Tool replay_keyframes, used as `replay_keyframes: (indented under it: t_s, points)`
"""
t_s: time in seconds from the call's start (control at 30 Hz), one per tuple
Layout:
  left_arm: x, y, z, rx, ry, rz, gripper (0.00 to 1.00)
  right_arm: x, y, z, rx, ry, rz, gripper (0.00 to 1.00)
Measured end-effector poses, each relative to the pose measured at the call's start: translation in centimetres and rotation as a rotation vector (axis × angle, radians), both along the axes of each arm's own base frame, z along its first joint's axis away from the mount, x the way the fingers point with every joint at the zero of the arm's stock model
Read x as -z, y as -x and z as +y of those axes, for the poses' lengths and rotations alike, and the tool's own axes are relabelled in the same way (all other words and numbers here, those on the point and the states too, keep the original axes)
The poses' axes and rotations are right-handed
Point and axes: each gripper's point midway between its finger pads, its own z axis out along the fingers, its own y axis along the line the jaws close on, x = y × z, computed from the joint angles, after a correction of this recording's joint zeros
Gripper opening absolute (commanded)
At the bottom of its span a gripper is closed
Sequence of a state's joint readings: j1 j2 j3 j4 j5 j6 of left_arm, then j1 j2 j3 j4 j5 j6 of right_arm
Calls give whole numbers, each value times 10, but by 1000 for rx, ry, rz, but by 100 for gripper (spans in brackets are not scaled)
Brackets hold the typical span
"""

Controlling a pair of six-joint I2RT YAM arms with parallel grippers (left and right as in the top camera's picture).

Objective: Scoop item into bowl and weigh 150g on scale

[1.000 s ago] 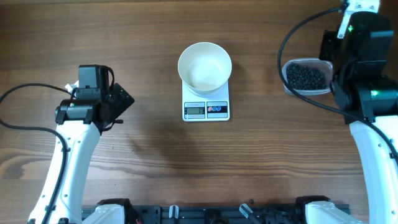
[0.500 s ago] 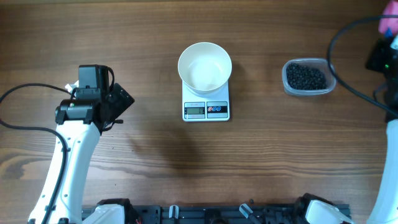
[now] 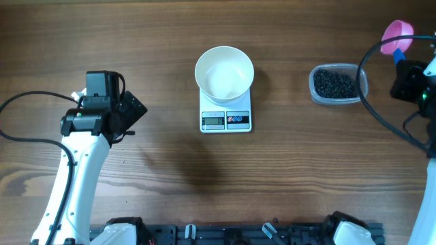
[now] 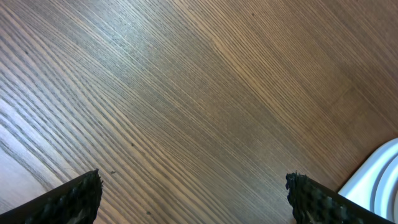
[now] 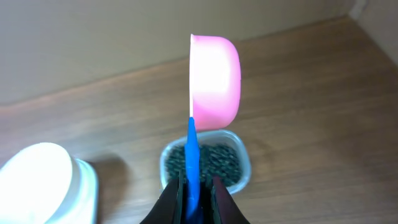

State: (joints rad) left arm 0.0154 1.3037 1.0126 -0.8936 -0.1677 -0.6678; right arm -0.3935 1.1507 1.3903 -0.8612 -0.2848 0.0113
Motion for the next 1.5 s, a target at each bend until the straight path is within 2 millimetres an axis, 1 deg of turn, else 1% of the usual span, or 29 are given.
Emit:
replay_keyframes:
  t_s: [0.07, 0.17, 0.3, 0.37, 0.47, 0.53, 0.6, 0.67, 0.73, 0.83, 0.97, 1.03, 1.17, 1.23, 1.33, 1.5]
  points:
    - [0, 0, 0, 0, 0, 0, 100, -5, 5, 5, -8, -15, -15, 4]
    - [0, 0, 0, 0, 0, 0, 100, -6, 16, 14, -20, -42, -6, 4]
    - [0, -1, 0, 0, 1, -3, 100, 1, 30, 22, -29, -74, 37, 4]
    - [-2, -5, -1, 2, 4, -24, 100, 5, 33, 24, -27, -87, 60, 4]
    - [-4, -11, -8, 19, 42, -49, 100, 11, 38, 25, -25, -97, 86, 4]
    - [-3, -13, -24, 83, 115, -53, 100, 14, 40, 26, -23, -99, 103, 4]
    - [-5, -16, -49, 227, 206, -64, 100, 19, 42, 24, -16, -97, 129, 4]
    - [-7, -13, -68, 344, 258, -64, 100, 23, 43, 23, -10, -98, 147, 4]
    - [-9, -6, -96, 502, 308, -56, 100, 27, 41, 21, -10, -96, 162, 4]
    - [-10, 5, -128, 676, 333, -50, 100, 34, 36, 19, -17, -95, 184, 4]
    - [-11, 15, -159, 825, 319, -46, 100, 48, 28, 15, -24, -103, 235, 4]
    - [-10, 18, -165, 853, 292, -39, 100, 59, 25, 14, -26, -117, 274, 4]
    - [-6, 18, -166, 879, 214, -30, 100, 75, 17, 14, -72, -116, 323, 4]
    - [-7, 16, -166, 894, 187, -39, 100, 76, 15, 19, -124, -110, 318, 4]
    - [-9, 8, -165, 904, 153, -73, 100, 71, 11, 28, -202, -106, 284, 4]
    - [-15, -5, -166, 921, 118, -129, 100, 65, 5, 31, -247, -93, 244, 4]
